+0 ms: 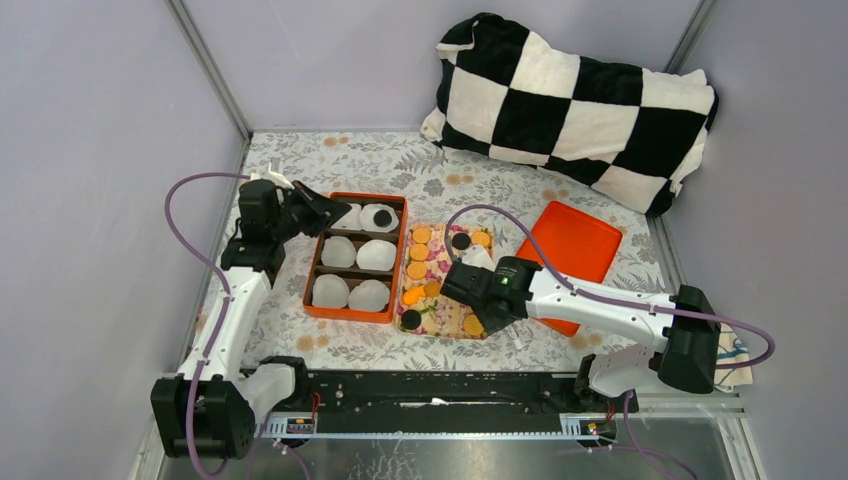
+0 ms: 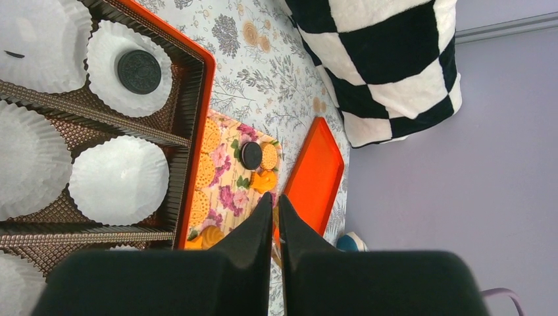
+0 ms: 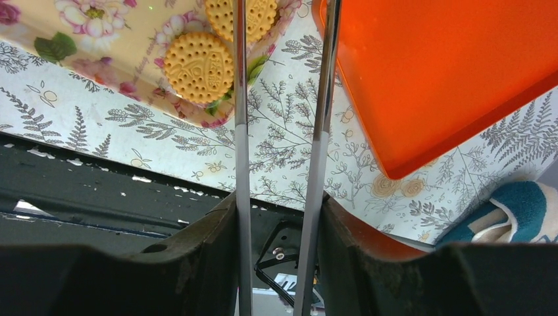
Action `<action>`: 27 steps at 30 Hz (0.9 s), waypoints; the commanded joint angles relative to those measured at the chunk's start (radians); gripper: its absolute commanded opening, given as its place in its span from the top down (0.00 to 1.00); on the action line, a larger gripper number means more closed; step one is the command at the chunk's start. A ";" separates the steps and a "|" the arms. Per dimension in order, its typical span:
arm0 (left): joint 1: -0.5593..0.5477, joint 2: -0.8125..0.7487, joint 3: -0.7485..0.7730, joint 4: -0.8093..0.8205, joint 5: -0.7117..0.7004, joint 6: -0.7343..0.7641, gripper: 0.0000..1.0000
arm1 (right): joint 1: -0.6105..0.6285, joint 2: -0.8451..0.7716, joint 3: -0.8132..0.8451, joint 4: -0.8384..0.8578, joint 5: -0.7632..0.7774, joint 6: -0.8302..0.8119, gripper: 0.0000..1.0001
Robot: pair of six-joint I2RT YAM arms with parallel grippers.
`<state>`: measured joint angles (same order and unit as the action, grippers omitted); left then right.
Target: Pack the cookies
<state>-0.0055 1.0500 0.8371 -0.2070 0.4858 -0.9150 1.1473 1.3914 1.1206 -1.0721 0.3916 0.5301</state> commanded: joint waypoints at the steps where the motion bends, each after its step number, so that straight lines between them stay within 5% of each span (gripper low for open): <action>1: 0.004 -0.005 -0.019 0.055 0.024 -0.009 0.91 | 0.006 0.013 -0.020 0.003 -0.006 0.001 0.53; 11: 0.004 -0.013 -0.027 0.051 0.036 -0.015 0.91 | 0.006 0.025 -0.107 0.087 -0.089 0.026 0.52; 20: 0.004 -0.024 -0.021 0.045 0.040 -0.019 0.91 | 0.004 0.051 -0.061 0.027 -0.008 0.060 0.44; 27: 0.004 -0.034 -0.025 0.038 0.044 -0.020 0.91 | 0.000 0.071 -0.038 0.028 -0.066 0.041 0.62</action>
<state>-0.0055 1.0344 0.8204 -0.1940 0.5095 -0.9295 1.1473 1.4528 1.0351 -1.0183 0.3397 0.5674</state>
